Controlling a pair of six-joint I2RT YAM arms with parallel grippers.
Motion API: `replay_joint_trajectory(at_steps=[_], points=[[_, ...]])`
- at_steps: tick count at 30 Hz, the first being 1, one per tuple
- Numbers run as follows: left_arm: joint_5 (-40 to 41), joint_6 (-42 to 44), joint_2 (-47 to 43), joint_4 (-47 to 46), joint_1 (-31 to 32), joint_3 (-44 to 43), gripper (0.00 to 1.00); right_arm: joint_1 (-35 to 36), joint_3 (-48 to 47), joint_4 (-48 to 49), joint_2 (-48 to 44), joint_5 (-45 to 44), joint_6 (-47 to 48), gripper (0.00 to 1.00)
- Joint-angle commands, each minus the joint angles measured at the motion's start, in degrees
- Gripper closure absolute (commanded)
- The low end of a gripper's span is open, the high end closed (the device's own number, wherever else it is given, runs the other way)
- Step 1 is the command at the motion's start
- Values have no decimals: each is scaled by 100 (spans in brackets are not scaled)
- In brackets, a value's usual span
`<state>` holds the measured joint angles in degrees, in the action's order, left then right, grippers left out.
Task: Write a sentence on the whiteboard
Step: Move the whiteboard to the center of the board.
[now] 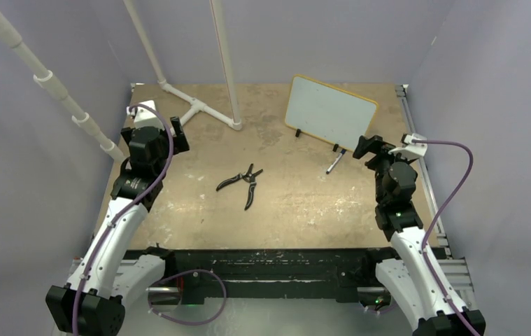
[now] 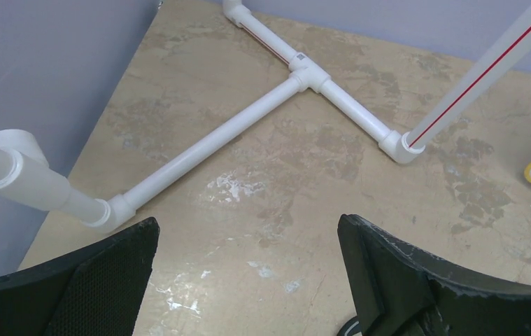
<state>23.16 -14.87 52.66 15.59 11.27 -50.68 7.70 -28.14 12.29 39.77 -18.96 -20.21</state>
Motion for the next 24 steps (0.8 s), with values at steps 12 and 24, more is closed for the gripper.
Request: replay_joint_trajectory(at_steps=[12, 24], points=[[-1545, -208, 645, -518, -46, -820, 1, 47, -640, 193, 893, 1511, -1, 18], [-1769, -34, 597, -599, -54, -197, 3, 2009, -1715, 1124, 3462, -531, -1187, 30]])
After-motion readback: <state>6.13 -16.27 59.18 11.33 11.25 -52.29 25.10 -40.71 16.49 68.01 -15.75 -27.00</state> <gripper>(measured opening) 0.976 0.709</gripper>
